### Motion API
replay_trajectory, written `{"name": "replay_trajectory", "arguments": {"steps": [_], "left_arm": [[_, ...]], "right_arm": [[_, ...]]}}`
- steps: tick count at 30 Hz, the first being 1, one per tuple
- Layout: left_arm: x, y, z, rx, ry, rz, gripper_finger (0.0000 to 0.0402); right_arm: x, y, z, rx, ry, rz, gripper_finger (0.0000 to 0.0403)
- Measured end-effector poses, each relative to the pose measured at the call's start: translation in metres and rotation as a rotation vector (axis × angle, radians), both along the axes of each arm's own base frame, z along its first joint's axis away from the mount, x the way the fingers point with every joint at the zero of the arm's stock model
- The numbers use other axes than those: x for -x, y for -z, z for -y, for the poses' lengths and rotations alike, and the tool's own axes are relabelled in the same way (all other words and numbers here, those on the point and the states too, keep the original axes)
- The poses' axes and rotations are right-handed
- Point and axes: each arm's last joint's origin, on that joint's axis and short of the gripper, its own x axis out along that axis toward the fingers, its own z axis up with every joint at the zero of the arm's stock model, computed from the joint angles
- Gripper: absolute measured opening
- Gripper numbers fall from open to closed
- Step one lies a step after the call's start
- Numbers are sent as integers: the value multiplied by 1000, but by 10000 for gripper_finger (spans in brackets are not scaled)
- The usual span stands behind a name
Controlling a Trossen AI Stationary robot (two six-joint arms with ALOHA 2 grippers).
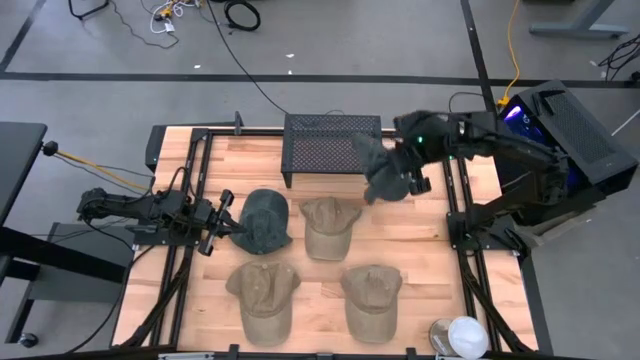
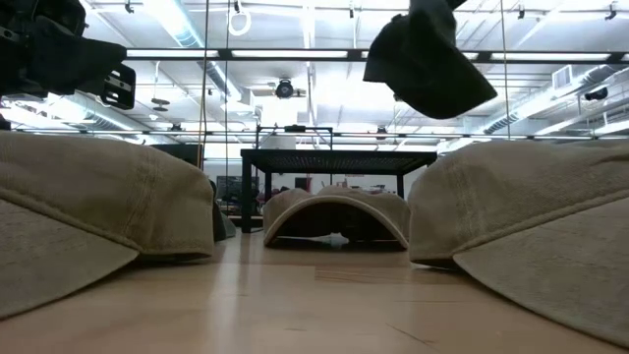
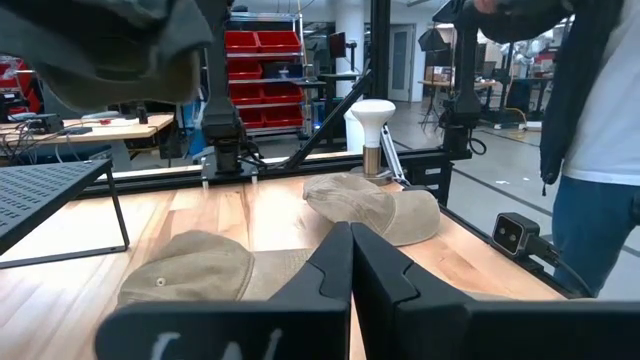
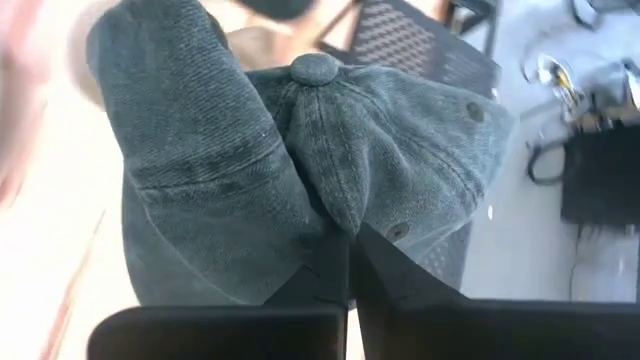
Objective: Pick & Place hat
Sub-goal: Put the right black cap on the shelf
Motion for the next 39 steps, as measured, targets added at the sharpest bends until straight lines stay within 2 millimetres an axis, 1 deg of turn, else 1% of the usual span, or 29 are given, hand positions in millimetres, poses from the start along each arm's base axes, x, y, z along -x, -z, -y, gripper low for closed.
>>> {"name": "replay_trajectory", "arguments": {"steps": [6,13,19,23,31,39], "left_arm": [[0,0,0,0,1,0,3],[0,0,0,0,0,-1,3],[0,0,0,0,0,-1,3],[0,0,0,0,0,-1,3],[0,0,0,0,0,0,3],[0,0,0,0,0,-1,3]], "right_arm": [[-6,-3,26,-85,225,95,4],[-15,1,47,-162,399,172,4],[-27,7,60,-214,510,222,4],[-31,8,68,-241,570,266,4],[-31,6,83,-328,741,383,4],[-32,2,92,-454,914,529,4]]}}
